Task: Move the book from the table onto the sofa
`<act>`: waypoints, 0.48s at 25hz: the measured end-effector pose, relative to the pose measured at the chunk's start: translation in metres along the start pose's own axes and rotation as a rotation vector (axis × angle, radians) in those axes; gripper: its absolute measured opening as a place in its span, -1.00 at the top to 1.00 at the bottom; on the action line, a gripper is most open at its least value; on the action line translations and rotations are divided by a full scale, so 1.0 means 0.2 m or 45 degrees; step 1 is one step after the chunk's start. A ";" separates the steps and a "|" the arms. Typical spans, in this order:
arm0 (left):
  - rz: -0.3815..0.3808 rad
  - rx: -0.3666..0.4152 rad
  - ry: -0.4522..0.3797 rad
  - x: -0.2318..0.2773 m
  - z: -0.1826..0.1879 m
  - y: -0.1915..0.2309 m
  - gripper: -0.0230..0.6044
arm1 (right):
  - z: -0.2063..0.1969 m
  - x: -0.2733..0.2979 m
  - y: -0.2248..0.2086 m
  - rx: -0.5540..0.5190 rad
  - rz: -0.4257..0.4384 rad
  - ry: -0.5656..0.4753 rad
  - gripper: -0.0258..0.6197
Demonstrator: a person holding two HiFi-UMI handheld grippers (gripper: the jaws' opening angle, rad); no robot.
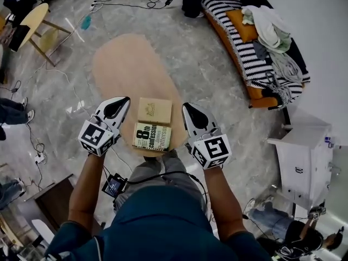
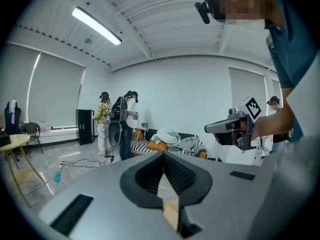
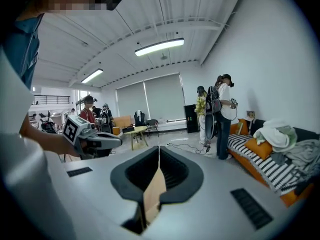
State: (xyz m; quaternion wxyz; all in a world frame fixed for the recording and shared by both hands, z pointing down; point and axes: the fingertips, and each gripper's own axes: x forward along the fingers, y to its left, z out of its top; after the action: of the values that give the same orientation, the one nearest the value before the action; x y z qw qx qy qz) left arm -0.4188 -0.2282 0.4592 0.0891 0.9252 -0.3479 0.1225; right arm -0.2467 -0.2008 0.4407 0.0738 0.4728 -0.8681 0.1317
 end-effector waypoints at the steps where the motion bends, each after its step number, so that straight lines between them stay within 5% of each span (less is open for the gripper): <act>1: 0.003 -0.004 0.023 0.04 -0.04 0.02 0.91 | -0.04 0.03 -0.03 0.015 -0.001 0.014 0.87; 12: 0.038 -0.132 0.265 0.38 -0.63 0.20 0.91 | -0.64 0.38 -0.29 0.099 0.052 0.237 0.87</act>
State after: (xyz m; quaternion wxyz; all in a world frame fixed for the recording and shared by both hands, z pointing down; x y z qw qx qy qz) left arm -0.4107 -0.2737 0.6056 0.1708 0.8962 -0.3566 0.2012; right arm -0.2394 -0.2533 0.5905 0.1331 0.4433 -0.8611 0.2103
